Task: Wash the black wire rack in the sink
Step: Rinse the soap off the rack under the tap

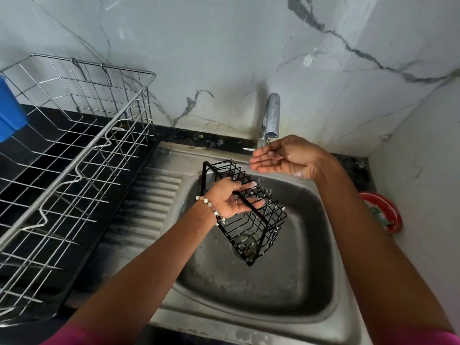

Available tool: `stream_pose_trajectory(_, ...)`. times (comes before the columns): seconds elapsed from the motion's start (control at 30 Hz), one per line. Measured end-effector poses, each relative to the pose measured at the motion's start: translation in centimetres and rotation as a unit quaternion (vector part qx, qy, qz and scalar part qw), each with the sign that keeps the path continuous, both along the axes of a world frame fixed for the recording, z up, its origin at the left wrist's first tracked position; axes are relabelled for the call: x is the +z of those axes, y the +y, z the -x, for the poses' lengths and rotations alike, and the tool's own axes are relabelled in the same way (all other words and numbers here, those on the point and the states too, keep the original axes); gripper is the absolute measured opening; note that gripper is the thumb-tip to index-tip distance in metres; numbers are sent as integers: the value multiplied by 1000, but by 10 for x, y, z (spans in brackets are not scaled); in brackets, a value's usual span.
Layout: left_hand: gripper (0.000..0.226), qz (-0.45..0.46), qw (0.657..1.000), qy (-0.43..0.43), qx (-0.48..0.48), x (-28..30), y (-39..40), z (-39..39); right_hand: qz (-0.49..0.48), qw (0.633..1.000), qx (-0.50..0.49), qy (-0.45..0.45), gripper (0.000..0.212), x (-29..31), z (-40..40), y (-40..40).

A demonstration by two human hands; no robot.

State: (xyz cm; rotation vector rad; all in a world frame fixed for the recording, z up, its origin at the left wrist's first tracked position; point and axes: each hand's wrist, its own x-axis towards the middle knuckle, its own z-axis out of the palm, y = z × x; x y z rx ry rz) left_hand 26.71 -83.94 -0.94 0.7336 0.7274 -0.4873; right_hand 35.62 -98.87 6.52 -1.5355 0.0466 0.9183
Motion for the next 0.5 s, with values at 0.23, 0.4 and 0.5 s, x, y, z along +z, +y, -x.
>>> stream_pose_trajectory(0.23, 56, 44, 989, -18, 141, -13, -6, -4, 21, 999, 22, -15, 30, 7, 0, 3)
stream_pose_trajectory(0.4, 20, 55, 988, -19, 143, 2, -14, -3, 63, 997, 15, -42, 28, 5, -2, 5)
stream_pose_trajectory(0.5, 15, 52, 986, -21, 154, 5, -16, -4, 51, 998, 21, -37, 28, 6, 0, 7)
